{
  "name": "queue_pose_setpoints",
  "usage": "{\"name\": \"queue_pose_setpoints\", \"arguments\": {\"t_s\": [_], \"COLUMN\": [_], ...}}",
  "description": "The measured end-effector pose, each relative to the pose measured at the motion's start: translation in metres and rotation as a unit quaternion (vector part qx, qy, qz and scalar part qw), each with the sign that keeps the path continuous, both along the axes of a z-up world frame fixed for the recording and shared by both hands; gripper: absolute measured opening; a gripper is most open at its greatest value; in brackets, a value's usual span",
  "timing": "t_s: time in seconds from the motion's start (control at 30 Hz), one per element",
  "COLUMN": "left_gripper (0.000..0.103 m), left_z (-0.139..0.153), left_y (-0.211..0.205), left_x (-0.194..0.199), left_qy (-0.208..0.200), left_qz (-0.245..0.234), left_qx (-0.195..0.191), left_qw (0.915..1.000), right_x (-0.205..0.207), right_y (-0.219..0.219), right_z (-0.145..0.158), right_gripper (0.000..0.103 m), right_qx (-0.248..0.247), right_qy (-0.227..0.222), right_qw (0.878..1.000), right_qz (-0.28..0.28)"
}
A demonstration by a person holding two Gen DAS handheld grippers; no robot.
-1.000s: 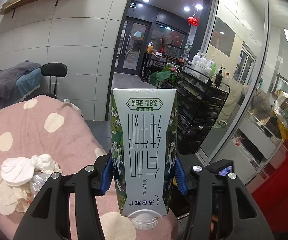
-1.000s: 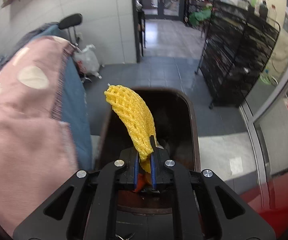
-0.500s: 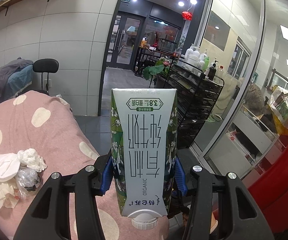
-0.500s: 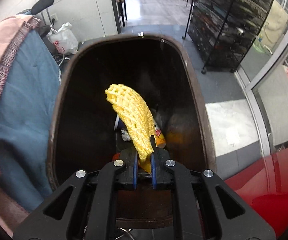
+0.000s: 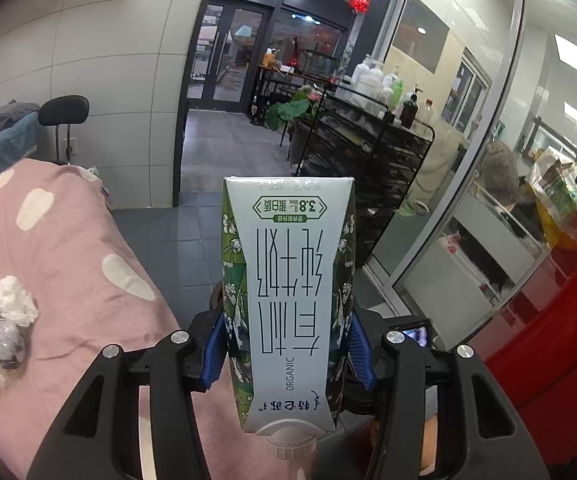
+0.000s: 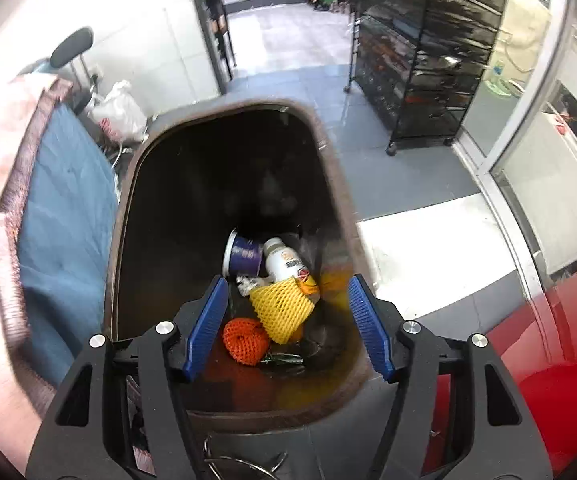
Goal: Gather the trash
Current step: 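Carry the yellow net into the bin and open the right tool while the left carries the carton, then lower the green milk carton into the bin and open the left tool, then move both tools back over the table toward the mask and tissue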
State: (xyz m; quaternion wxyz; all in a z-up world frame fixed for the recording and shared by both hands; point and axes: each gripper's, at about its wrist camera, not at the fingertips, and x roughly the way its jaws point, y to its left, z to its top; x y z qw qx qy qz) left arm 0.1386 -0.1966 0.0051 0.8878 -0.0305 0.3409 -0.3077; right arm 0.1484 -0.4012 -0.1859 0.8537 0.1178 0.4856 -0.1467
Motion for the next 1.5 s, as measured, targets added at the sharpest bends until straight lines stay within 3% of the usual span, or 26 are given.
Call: {"name": "queue_pose_setpoints", "arguments": {"t_s": [0.33,0.77,0.87,0.93,0.97,1.3,1.5], "left_gripper": [0.05,0.05,0.058,0.083,0.086,0.096,0.097], "left_z": [-0.054,-0.102,-0.107,-0.106,-0.104,-0.063,-0.033], "left_y": [-0.057,-0.092,-0.093,-0.092,-0.09,-0.059,-0.034], "left_x": [0.024,0.038,0.038,0.037,0.035,0.013,-0.012], "left_qy": [0.078,0.102,0.112,0.106,0.101,0.067,0.014], "left_qz": [-0.053,-0.071,-0.089,-0.086,-0.084,-0.077,-0.069], "left_qx": [0.034,0.112,0.118,0.122,0.118,0.065,0.077], "left_qw": [0.995,0.9859,0.9826,0.9831,0.9842,0.9927,0.9946], "right_x": [-0.04,-0.065,-0.064,-0.062,-0.062,-0.051,-0.039], "right_y": [-0.028,-0.058,-0.057,-0.058,-0.058,-0.042,-0.014], "right_z": [0.03,0.032,0.031,0.031,0.031,0.04,0.061], "right_gripper": [0.065,0.066,0.066,0.066,0.066,0.069,0.069], "right_qx": [-0.014,-0.005,-0.005,-0.005,-0.004,-0.006,-0.001], "right_qy": [-0.025,-0.026,-0.026,-0.025,-0.025,-0.036,-0.058], "right_qw": [0.998,0.995,0.995,0.995,0.995,0.997,0.998], "right_qz": [-0.059,-0.101,-0.099,-0.097,-0.097,-0.071,-0.025]}}
